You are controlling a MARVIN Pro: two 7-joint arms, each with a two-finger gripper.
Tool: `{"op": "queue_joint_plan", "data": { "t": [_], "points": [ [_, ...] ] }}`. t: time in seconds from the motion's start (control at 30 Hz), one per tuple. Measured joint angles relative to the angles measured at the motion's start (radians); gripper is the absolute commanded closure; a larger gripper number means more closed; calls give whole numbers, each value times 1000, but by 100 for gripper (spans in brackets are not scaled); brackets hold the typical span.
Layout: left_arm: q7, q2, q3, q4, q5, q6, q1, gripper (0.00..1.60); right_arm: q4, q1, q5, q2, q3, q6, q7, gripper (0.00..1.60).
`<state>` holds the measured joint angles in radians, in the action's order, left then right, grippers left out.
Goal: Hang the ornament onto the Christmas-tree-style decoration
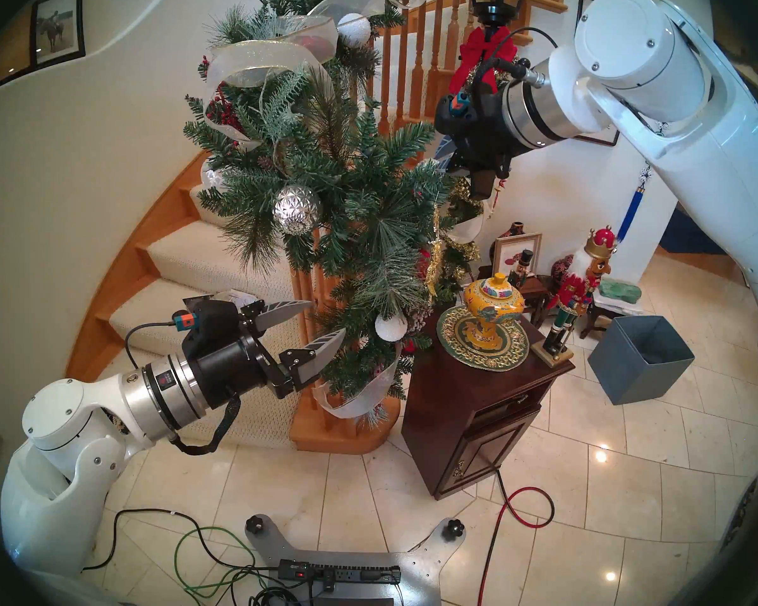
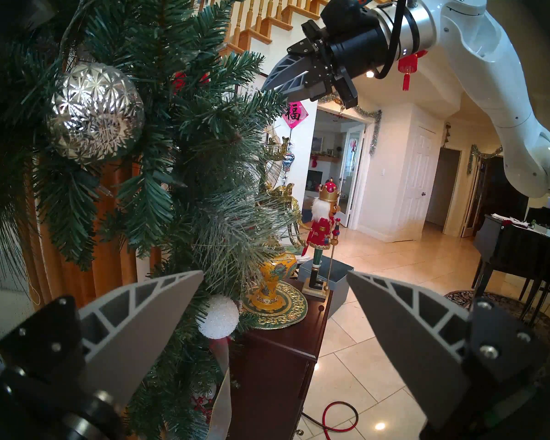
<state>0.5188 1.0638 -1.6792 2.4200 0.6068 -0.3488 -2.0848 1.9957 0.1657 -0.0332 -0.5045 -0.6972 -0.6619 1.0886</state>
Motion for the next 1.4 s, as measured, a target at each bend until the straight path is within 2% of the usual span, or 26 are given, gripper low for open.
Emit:
{"op": "queue_joint_plan", "data": {
  "t": [0.23,0.5,1.4],
  "points": [
    [0,0,0,0,0,0,0,0,1,-6,0,1,0,6,12,81],
    [0,0,0,0,0,0,0,0,10,-13,-1,8,-5,14,35,67],
    [0,0,0,0,0,0,0,0,18,-16,-10,19,-17,22,50,67]
  ]
}}
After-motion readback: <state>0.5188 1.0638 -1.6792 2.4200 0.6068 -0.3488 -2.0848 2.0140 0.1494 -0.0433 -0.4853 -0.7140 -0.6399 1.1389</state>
